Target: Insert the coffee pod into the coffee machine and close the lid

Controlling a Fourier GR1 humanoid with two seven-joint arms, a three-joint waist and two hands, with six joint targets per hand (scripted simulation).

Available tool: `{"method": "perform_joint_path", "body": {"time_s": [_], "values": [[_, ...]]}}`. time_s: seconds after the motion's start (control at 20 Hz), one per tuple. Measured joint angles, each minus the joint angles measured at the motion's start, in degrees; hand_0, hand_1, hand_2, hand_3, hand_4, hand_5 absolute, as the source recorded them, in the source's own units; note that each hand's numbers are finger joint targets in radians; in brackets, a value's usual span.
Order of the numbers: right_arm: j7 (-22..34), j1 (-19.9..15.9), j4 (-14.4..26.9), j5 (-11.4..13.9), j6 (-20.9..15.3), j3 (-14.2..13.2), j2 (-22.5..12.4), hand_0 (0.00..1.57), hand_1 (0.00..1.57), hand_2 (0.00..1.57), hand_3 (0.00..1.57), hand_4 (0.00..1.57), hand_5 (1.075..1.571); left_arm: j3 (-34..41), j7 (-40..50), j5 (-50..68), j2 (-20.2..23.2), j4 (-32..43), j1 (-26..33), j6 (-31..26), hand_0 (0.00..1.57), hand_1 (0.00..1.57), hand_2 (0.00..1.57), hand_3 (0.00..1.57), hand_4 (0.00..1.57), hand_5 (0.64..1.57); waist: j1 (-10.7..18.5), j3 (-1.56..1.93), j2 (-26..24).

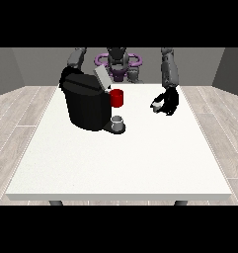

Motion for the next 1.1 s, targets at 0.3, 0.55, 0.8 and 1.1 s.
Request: {"method": "perform_joint_path", "body": {"time_s": [0.3, 0.55, 0.8, 1.1], "values": [[-0.42, 0.22, 3.32, 0.07, -0.85, -0.54, 0.57, 0.0, 0.0, 0.0, 0.0, 0.49, 1.571, -0.75, -1.74, -0.16, 0.0, -1.26, -2.54, -5.18, 1.4, 1.4, 1.42, 1.36, 0.6, 1.571, 1.57, -0.15, -2.64], [-0.57, 0.17, 5.6, -0.02, -0.39, -0.61, 0.14, 0.0, 0.0, 0.0, 0.0, 0.46, 1.571, -1.06, -0.64, 0.08, -0.21, -3.3, -6.2, -9.66, 1.24, 1.24, 1.33, 1.32, 0.53, 1.571, 1.63, -0.17, -4.95], [-1.19, -0.37, 6.72, -0.36, 0.26, -0.49, 0.33, 0.0, 0.0, 0.0, 0.0, 0.48, 1.571, -0.58, 0.57, 0.68, 0.72, -4.97, -10.24, -14.36, 1.23, 1.23, 1.32, 1.29, 0.57, 1.571, 1.08, -0.18, -5.85], [-2.42, -0.53, 7.16, -1.01, 0.96, -0.85, 0.2, 0.0, 0.0, 0.0, 0.0, 0.5, 1.571, -0.31, 3.33, 0.14, 0.3, -6.67, -13.48, -16.24, 1.25, 1.25, 1.33, 1.29, 0.56, 1.571, 0.12, -0.2, -6.14]]}}
